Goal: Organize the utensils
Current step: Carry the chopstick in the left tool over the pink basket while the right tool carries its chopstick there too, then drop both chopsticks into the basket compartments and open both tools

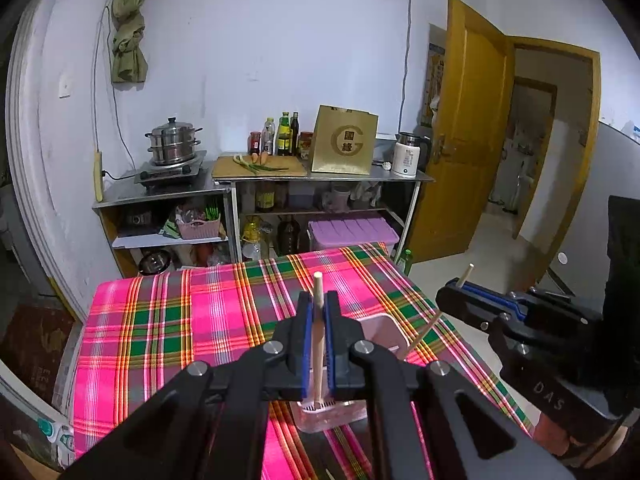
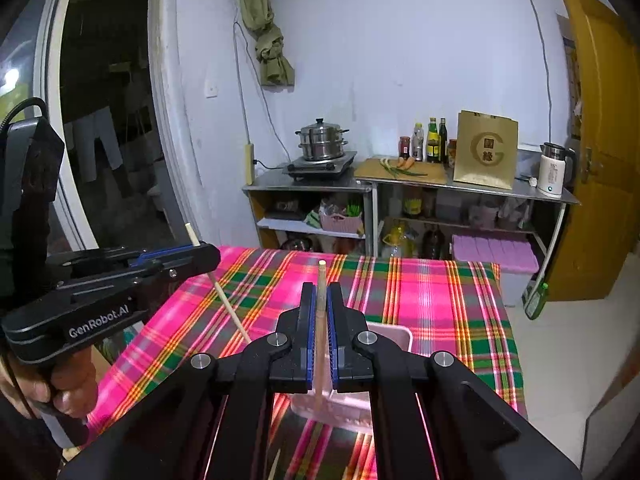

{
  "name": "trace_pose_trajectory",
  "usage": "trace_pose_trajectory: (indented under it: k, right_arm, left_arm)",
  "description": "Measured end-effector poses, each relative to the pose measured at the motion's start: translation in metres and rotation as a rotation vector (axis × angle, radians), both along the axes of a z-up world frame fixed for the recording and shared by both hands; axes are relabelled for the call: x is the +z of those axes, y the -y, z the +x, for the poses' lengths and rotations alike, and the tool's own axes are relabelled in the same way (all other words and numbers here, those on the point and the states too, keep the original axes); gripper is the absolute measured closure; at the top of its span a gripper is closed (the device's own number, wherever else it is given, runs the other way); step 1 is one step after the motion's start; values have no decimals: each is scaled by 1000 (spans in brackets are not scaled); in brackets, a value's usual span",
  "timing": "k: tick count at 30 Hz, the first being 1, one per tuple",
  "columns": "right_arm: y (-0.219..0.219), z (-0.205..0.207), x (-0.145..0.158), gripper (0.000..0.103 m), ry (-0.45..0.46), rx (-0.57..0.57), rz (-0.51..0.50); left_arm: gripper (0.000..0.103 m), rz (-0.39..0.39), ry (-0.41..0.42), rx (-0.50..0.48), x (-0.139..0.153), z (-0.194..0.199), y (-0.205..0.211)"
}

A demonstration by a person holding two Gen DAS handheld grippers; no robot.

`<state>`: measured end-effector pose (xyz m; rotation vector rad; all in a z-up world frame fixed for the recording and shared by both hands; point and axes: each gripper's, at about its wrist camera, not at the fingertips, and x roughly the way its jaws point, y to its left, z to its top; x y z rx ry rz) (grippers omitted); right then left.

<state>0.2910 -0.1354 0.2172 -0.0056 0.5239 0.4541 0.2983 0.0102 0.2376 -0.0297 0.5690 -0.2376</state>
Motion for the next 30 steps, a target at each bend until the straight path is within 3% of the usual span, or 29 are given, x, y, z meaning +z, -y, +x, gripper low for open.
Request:
trace_pose_trajectory:
  k: [6, 21, 30]
  right_arm:
    - [-3, 16, -4, 98, -4, 5, 15]
    - [-11, 45, -75, 98, -132, 18, 6]
    - [-8, 51, -94, 98, -179, 7, -3]
  left_arm:
    - [97, -3, -11, 1, -8, 14, 1]
    - [97, -29, -112, 3, -68, 38, -1]
    - [97, -31, -159, 6, -92, 44, -3]
